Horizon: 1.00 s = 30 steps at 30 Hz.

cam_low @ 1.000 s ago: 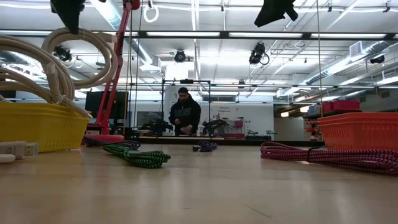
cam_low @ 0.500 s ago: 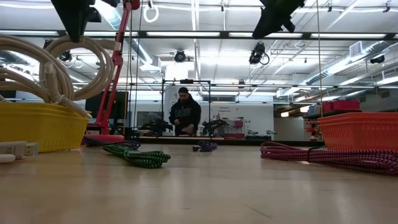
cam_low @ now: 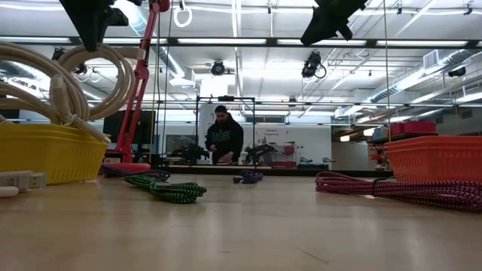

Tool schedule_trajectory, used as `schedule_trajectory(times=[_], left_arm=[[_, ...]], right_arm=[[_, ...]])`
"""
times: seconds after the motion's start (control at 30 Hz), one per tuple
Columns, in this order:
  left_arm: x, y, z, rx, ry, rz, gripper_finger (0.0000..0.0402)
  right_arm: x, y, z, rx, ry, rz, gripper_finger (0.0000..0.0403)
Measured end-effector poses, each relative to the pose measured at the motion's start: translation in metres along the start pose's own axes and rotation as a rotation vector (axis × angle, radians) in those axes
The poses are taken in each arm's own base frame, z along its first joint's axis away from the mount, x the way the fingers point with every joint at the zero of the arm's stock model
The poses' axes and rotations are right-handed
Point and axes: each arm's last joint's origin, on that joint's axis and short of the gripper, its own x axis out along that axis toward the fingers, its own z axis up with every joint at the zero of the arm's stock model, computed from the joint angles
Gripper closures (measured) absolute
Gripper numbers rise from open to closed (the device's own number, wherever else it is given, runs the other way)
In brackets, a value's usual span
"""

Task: Pick & Place USB Port
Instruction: Put the light brown HDMI cable into the yellow bin

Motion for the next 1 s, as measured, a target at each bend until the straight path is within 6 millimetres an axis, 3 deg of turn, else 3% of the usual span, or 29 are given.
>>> schedule_trajectory(times=[0.23, 0.6, 0.77, 1.0], left_arm=[[0.0, 0.001, 0.0, 0.035, 0.0, 0.003, 0.037], [0.008, -0.004, -0.002, -0.023, 0.05, -0.144, 0.037], [0.03, -0.006, -0.023, -0.015, 0.137, -0.148, 0.037], [0.023, -0.003, -0.045, -0.053, 0.066, -0.176, 0.037]], right_arm=[[0.0, 0.0, 0.0, 0.002, -0.004, 0.001, 0.0332], [0.0, 0.0, 0.0, 0.008, -0.002, 0.01, 0.0332], [0.0, 0.0, 0.0, 0.004, -0.001, 0.012, 0.0332], [0.0, -0.001, 0.002, 0.006, -0.017, 0.007, 0.0332]])
